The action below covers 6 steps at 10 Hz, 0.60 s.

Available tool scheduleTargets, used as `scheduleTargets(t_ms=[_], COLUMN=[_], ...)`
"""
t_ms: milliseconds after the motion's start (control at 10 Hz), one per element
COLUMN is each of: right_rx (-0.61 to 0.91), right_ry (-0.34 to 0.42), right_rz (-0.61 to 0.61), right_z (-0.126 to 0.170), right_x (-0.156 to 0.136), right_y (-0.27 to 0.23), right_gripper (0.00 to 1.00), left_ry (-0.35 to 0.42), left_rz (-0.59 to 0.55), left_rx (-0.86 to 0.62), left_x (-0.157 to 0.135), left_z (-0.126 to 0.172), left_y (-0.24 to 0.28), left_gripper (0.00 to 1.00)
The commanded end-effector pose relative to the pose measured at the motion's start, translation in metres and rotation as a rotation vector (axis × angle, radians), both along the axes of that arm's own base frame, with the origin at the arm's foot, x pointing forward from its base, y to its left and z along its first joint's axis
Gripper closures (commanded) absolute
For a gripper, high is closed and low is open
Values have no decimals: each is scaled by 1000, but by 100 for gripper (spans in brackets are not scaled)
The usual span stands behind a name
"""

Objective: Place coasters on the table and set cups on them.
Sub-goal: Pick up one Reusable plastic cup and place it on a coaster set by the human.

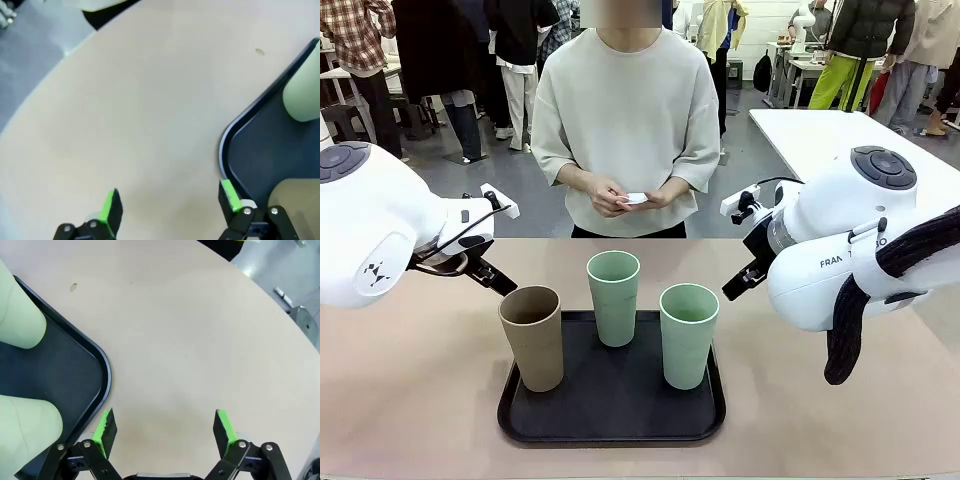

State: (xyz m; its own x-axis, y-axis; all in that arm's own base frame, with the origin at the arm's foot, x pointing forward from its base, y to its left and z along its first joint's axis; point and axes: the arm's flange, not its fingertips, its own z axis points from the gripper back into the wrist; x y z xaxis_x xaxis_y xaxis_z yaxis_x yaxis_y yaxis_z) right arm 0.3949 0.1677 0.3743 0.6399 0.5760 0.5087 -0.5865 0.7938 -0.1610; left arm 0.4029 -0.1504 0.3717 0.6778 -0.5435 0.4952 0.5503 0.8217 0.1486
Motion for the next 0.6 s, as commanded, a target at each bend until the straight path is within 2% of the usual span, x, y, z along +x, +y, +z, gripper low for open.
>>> scheduleTargets(t_ms=[0,500], right_rx=[0,0], right_ry=[0,0], right_rz=[0,0], right_z=[0,0], right_x=[0,0], right_y=[0,0], right_gripper=[0,0], left_ry=[0,0], left_rz=[0,0], left_rx=[0,0], left_x=[0,0], left_z=[0,0], left_y=[0,0], left_gripper=[0,0])
